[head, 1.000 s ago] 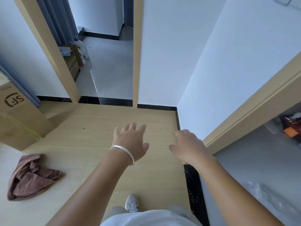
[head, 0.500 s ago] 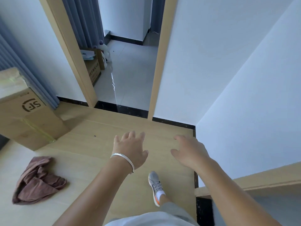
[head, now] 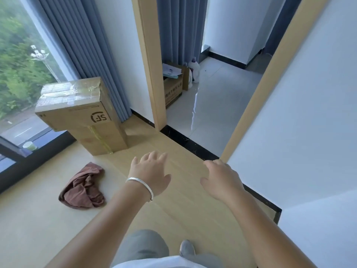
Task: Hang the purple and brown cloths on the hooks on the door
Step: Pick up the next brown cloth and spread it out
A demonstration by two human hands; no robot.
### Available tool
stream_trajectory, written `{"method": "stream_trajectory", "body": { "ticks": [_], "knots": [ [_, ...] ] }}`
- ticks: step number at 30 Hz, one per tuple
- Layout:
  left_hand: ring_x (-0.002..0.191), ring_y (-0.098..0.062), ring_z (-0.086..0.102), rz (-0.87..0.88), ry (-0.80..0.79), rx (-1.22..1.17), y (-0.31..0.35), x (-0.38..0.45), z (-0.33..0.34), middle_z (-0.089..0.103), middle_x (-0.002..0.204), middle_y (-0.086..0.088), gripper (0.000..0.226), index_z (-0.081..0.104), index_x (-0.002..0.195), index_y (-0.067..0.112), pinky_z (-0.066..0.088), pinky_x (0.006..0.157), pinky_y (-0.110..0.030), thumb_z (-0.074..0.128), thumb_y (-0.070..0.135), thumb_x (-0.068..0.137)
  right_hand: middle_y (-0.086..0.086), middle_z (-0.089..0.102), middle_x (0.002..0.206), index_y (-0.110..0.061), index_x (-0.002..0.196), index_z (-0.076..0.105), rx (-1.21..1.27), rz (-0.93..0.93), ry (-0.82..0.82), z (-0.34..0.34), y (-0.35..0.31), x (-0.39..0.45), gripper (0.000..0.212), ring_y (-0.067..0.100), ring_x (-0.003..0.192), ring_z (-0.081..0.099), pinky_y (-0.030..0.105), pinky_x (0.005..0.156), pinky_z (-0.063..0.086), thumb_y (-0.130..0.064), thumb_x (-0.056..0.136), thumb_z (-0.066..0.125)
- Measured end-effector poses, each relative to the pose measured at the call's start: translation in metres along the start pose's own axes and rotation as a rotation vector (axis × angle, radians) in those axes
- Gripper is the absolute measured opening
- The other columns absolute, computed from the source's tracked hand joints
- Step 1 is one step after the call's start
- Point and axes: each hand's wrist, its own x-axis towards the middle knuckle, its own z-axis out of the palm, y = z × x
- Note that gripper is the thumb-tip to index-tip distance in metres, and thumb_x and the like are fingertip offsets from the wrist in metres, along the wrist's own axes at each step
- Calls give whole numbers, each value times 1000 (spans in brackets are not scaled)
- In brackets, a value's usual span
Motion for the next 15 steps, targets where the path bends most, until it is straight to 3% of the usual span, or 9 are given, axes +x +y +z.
{"method": "stream_trajectory", "body": {
  "ticks": [6, 15],
  "knots": [
    [139, -21, 29, -229, -19, -56, -47, 18, 1, 33, 148, 2, 64, 18, 149, 32, 24, 113, -46, 42, 50, 93, -1, 40, 142, -27, 144, 33, -43, -195, -112, 2, -44, 64, 53, 20, 128, 39, 37, 99, 38, -34, 93, 48],
    [142, -21, 22, -480, 4, -176, -160, 66, 13, 31, 150, 3, 66, 19, 149, 32, 22, 114, -48, 44, 53, 91, 0, 41, 141, -27, 143, 29, -162, -409, -226, 9, -157, 162, 56, 24, 125, 42, 39, 97, 40, -36, 91, 49]
  ]
}}
